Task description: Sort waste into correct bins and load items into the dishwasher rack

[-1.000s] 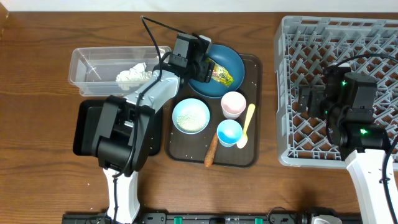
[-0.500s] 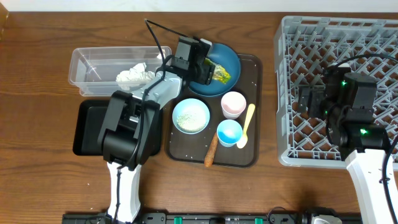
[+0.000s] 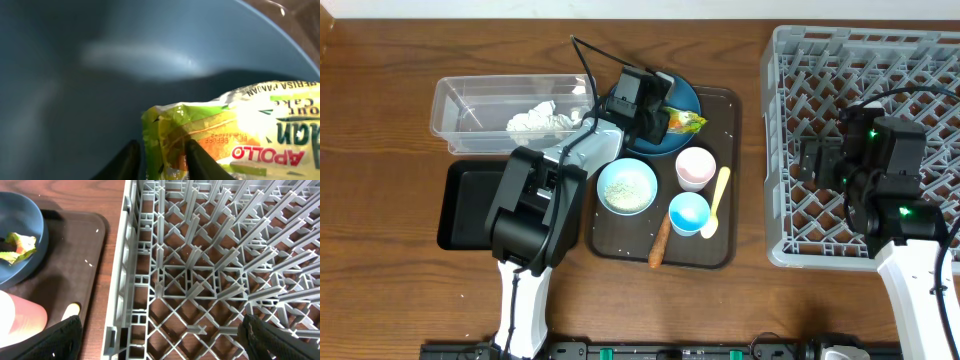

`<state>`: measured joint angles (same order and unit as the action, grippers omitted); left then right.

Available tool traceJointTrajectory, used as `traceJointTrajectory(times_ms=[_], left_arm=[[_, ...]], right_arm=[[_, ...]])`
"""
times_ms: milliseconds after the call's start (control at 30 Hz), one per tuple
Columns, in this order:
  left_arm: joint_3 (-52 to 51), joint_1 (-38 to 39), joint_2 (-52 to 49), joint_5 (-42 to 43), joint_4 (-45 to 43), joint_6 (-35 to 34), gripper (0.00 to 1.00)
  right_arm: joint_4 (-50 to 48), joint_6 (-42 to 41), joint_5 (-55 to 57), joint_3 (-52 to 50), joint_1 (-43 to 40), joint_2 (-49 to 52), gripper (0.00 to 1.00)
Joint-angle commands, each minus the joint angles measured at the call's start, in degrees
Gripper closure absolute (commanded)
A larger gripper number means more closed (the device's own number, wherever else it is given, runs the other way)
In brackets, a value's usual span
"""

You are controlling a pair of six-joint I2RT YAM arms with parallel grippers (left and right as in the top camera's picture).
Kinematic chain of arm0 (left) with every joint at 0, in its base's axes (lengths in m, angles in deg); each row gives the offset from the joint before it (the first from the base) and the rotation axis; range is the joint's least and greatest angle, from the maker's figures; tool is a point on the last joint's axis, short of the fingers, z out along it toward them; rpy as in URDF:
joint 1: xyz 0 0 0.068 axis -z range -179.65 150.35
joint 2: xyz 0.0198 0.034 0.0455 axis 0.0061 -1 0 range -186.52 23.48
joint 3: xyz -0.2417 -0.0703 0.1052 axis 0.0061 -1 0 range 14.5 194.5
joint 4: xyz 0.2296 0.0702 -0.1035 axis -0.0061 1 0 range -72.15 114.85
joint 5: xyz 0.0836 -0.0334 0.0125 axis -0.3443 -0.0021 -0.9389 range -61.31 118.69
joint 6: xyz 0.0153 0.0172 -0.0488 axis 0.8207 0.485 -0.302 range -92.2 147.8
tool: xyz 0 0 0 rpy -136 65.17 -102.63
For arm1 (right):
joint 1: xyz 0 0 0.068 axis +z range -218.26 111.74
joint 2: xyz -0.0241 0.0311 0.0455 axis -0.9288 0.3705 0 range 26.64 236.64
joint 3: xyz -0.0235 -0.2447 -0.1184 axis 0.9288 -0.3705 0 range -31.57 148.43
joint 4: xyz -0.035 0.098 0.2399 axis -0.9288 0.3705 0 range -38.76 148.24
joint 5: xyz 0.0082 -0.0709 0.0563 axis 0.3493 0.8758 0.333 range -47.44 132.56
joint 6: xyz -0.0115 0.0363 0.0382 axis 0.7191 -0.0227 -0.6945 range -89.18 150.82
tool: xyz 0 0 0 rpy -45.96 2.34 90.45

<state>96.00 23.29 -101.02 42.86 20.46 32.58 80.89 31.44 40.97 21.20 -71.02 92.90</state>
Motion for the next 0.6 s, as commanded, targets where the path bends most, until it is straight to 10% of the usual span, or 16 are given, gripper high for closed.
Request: traceJointTrajectory(times_ms=[0, 167, 567], left_arm=[[-0.1, -0.3, -0.9, 0.4, 0.4, 0.8, 0.80], [0.0, -0.3, -0.5, 0.4, 0.7, 0.7, 0.94], [0.0, -2.5, 9.9, -0.3, 3.3, 0.5, 0.94]], right_arm=[[0.1, -0.3, -0.4, 1.2, 0.9, 0.1, 0.01], [0.1, -0.3, -0.4, 1.2, 0.9, 0.1, 0.01], [0.1, -0.3, -0.4, 1.2, 0.9, 0.1, 0.01]])
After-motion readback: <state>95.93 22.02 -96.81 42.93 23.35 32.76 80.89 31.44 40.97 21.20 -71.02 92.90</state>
